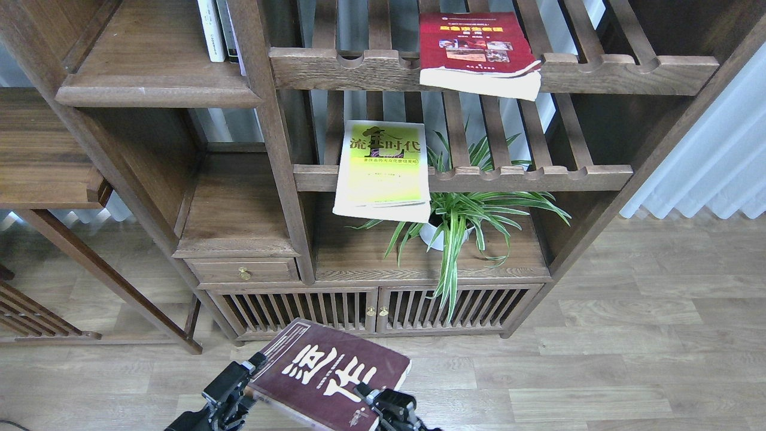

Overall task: Organize books on shelf
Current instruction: 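Hold the maroon book with both grippers near the robot, then carry the maroon book with the left gripper up toward the upper shelf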

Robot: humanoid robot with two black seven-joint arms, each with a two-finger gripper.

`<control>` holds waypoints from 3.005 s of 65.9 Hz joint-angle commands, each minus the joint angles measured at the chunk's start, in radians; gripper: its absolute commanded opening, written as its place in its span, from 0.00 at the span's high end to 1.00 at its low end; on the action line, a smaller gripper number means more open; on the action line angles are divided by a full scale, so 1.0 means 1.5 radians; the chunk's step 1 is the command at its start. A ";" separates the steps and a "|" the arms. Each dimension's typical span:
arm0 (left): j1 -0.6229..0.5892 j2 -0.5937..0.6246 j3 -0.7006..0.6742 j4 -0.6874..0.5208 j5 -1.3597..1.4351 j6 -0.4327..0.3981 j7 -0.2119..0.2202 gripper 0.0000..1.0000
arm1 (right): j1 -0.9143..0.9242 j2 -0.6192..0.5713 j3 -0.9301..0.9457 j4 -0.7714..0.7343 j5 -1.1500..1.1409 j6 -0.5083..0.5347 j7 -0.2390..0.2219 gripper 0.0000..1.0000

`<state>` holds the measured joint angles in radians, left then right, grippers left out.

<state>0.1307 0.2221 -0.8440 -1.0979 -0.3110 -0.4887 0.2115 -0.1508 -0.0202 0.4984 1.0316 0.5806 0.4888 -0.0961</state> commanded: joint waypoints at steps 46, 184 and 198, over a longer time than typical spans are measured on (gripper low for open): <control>0.013 0.028 0.044 0.001 -0.008 0.000 -0.005 0.30 | -0.011 -0.002 -0.011 0.001 -0.006 0.000 -0.014 0.90; 0.249 0.085 -0.524 -0.189 0.362 0.000 0.002 0.98 | 0.074 -0.025 0.018 -0.113 -0.092 0.000 -0.002 0.00; 0.290 0.030 -0.641 -0.189 0.360 0.000 0.006 0.98 | 0.078 -0.022 0.018 -0.114 -0.093 0.000 -0.002 0.00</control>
<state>0.5555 0.2979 -1.7477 -1.3810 0.2306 -0.4886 0.2177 -0.0357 -0.0552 0.5261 0.8621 0.4430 0.4887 -0.0999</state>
